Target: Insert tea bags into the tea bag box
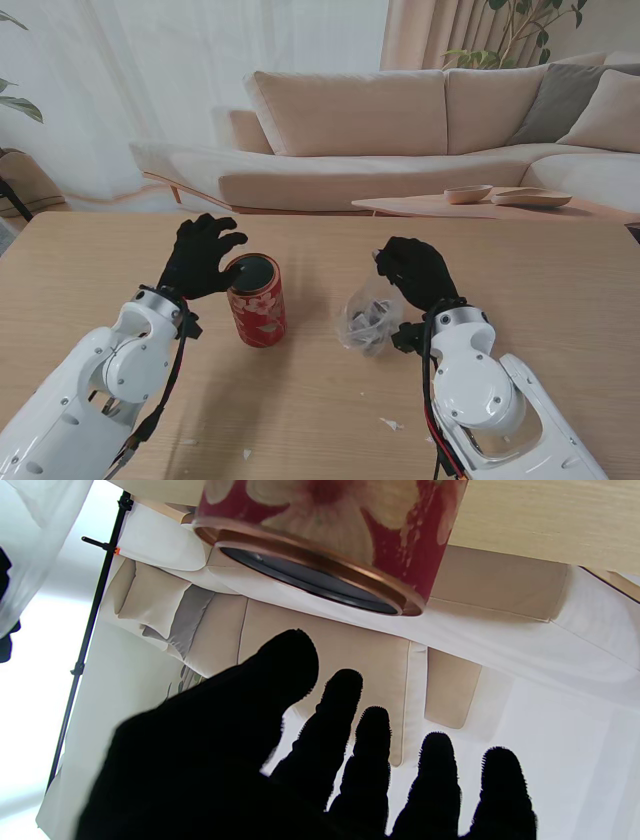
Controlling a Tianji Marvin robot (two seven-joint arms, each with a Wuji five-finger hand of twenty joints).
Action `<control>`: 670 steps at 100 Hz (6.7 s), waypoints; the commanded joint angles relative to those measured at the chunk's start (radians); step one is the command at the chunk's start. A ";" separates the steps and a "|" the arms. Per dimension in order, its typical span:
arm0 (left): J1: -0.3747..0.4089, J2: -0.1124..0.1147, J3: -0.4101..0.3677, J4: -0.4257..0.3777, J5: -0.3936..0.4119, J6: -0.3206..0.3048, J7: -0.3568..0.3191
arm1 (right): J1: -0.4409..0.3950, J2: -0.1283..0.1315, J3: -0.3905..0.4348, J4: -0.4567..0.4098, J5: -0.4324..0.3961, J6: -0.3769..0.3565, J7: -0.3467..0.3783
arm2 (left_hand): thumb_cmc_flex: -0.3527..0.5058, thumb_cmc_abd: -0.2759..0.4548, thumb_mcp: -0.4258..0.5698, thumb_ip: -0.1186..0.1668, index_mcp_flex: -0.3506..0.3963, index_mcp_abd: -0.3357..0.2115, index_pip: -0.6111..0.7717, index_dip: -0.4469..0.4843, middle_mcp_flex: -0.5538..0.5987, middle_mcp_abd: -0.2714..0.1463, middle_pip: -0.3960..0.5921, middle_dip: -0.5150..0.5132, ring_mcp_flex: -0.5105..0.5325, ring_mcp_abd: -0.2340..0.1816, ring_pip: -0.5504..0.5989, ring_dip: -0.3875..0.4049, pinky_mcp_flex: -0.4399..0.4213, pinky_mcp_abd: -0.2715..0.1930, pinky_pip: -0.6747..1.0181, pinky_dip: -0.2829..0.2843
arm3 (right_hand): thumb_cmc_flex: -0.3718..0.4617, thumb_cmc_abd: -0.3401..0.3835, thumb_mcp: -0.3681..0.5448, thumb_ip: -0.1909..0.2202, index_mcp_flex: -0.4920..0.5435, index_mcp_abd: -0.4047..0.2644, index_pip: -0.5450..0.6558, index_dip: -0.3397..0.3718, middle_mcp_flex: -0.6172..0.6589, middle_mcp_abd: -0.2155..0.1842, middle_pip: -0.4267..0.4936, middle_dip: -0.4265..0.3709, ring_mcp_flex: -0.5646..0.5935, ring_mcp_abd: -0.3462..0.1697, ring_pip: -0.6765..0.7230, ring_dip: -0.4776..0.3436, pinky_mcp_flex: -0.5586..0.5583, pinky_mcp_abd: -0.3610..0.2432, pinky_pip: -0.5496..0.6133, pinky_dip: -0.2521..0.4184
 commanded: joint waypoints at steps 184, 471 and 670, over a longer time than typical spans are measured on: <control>0.191 -0.003 -0.078 -0.129 -0.049 -0.209 0.037 | 0.017 0.068 0.157 0.161 -0.556 0.264 0.173 | -0.065 0.052 -0.034 0.034 -0.125 -0.076 0.058 -0.126 0.027 -0.002 -0.103 -0.124 0.010 0.002 -0.108 -0.219 -0.008 0.019 -0.070 -0.147 | -0.375 0.108 -0.268 0.109 -0.457 0.164 -0.934 -0.560 -0.554 0.022 -0.712 -0.427 -0.514 -0.032 -0.801 -0.387 -0.213 -0.031 -0.747 -0.251; -0.040 0.028 0.028 0.319 -0.020 0.392 -0.184 | -0.038 0.021 -0.091 0.211 -0.223 -0.313 -0.050 | -0.165 0.026 -0.081 0.007 -0.449 -0.226 0.134 -0.123 -0.086 -0.117 -0.271 -0.160 0.005 -0.048 -0.118 -0.294 0.107 0.051 -0.016 -0.050 | -0.227 0.140 -0.242 0.133 -0.596 -0.095 -0.856 -0.388 -0.628 -0.187 -0.825 -0.476 -0.542 -0.169 -0.997 -0.465 -0.257 -0.105 -1.064 -0.101; 0.019 0.026 -0.038 0.284 0.023 0.286 -0.118 | -0.033 0.017 -0.091 0.200 -0.181 -0.303 -0.042 | 0.180 -0.055 0.107 0.035 -0.293 0.068 0.465 0.058 -0.057 -0.017 -0.111 0.016 0.034 -0.013 0.281 -0.199 0.218 -0.061 0.849 -0.347 | -0.225 0.144 -0.218 0.132 -0.581 -0.076 -0.834 -0.399 -0.629 -0.183 -0.803 -0.467 -0.541 -0.166 -0.970 -0.456 -0.238 -0.098 -1.050 -0.073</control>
